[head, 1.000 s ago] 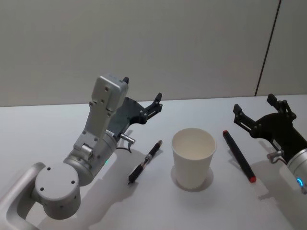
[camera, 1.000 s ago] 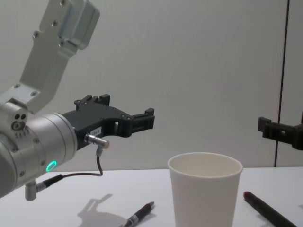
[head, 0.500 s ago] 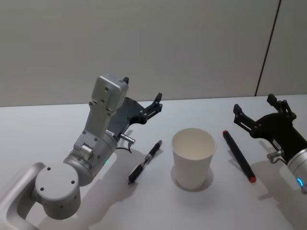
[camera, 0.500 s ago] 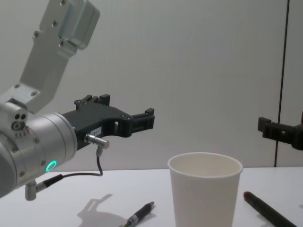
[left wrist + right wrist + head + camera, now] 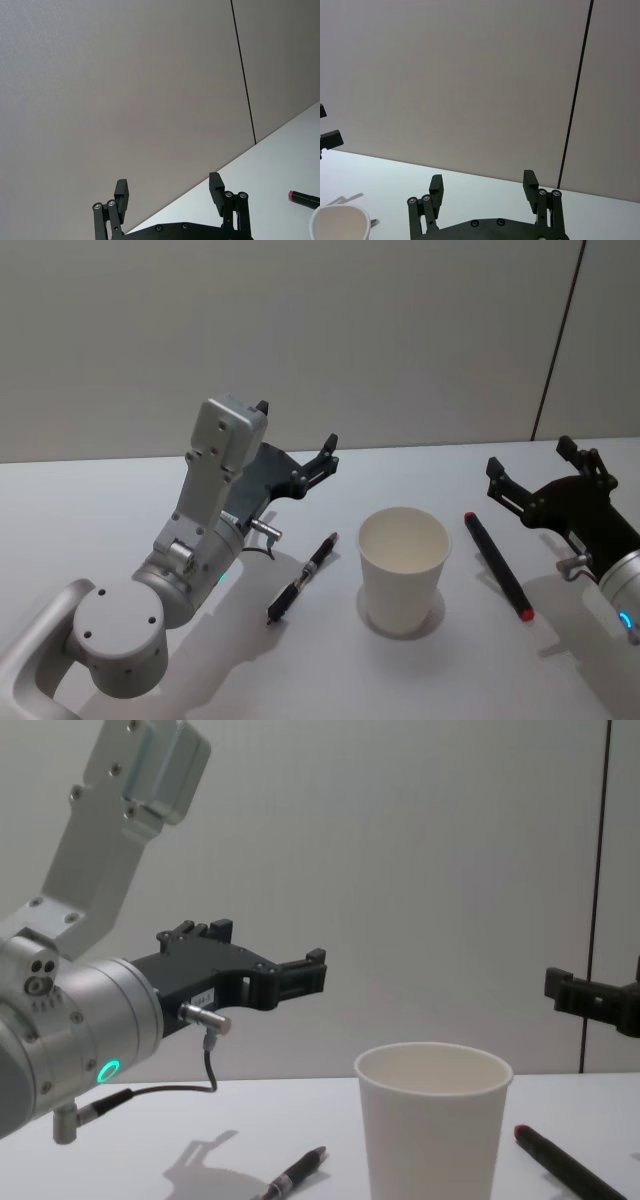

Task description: Place the pen into the pen holder.

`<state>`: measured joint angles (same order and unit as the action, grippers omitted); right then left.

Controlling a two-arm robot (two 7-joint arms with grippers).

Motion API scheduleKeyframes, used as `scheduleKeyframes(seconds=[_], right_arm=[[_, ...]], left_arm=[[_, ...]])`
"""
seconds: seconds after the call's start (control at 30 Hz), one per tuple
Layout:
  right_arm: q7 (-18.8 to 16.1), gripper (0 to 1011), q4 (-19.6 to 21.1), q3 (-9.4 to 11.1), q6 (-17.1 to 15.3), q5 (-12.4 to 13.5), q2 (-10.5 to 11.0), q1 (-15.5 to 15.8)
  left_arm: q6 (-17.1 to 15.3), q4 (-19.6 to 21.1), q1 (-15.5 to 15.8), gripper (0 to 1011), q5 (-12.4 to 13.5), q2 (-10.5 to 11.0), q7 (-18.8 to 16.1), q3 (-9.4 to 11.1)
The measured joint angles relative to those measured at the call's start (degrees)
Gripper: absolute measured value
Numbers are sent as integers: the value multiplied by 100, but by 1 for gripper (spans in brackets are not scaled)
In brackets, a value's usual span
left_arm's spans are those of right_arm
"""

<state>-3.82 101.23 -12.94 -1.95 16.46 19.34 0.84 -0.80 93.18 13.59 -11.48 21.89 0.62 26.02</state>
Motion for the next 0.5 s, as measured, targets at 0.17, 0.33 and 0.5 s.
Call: scheduleKeyframes(seconds=[0.17,0.33,0.5], right_arm=[[0,1001,0,0,0,0,0,0],[0,1002,0,0,0,0,0,0],[0,1002,0,0,0,0,0,0]], left_arm=[[0,0,0,1001,0,0,0,0],[0,0,0,1001,0,0,0,0],[0,0,0,1001,0,0,0,0]])
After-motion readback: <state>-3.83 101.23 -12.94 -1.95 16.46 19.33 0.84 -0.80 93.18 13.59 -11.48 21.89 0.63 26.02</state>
